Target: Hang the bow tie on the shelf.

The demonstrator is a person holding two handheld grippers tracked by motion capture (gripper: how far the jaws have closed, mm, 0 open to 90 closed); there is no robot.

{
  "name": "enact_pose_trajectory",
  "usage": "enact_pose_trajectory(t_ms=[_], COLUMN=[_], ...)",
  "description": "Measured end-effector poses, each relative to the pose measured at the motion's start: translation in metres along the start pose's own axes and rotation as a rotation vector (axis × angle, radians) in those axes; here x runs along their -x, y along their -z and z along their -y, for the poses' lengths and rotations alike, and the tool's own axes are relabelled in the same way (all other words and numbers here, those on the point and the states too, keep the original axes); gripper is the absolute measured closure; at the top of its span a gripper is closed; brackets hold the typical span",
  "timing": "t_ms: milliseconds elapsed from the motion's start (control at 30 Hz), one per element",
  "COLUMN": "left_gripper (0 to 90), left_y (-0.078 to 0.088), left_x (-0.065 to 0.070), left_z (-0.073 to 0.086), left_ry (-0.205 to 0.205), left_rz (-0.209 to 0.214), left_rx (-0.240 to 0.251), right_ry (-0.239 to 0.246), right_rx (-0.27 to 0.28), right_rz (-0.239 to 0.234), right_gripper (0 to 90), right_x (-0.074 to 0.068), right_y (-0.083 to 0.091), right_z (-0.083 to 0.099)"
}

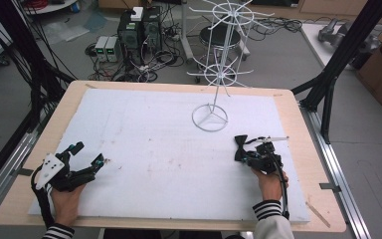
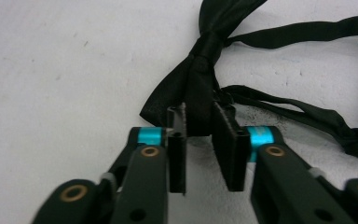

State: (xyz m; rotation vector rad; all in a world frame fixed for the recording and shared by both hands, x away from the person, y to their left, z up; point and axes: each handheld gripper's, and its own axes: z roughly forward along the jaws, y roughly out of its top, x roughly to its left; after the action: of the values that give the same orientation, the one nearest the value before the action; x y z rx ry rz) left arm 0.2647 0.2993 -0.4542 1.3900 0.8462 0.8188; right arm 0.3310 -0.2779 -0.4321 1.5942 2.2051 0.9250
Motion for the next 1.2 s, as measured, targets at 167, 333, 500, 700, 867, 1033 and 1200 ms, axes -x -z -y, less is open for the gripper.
enact_pose_trajectory(t_ms=[167,333,500,700,867,1033,1200], left_gripper=[15.5,15.4,15.4,15.4,15.4,15.4,15.4], left_y=[0.0,0.0,0.0,0.0,0.0,0.0,0.0], left_x=[0.0,0.0,0.0,0.0,0.0,0.0,0.0], left_z=[0.0,0.0,0.0,0.0,0.0,0.0,0.0], left_ry=[0.002,0.001,0.001,0.002,0.001,0.001,-0.002], left_rz=[-0.001,0.001,0.001,0.0,0.001,0.001,0.001], left_rx=[0.002,0.002,0.002,0.001,0.001,0.0,-0.002], right_ry=[-0.009,0.013,0.031,0.05,0.082,0.109,0.125], right_rx=[0.014,0.034,0.051,0.109,0.174,0.249,0.341], right_rz=[-0.015,0.002,0.011,0.034,0.028,0.016,0.019], right_gripper=[83.6,85.5,85.9,85.9,85.9,85.9,85.9], right_x=[0.0,-0.002,-0.003,-0.005,-0.007,-0.009,-0.012], right_y=[0.0,0.002,0.004,0.009,0.014,0.018,0.026], right_z=[0.001,0.002,0.003,0.002,0.001,0.002,0.001])
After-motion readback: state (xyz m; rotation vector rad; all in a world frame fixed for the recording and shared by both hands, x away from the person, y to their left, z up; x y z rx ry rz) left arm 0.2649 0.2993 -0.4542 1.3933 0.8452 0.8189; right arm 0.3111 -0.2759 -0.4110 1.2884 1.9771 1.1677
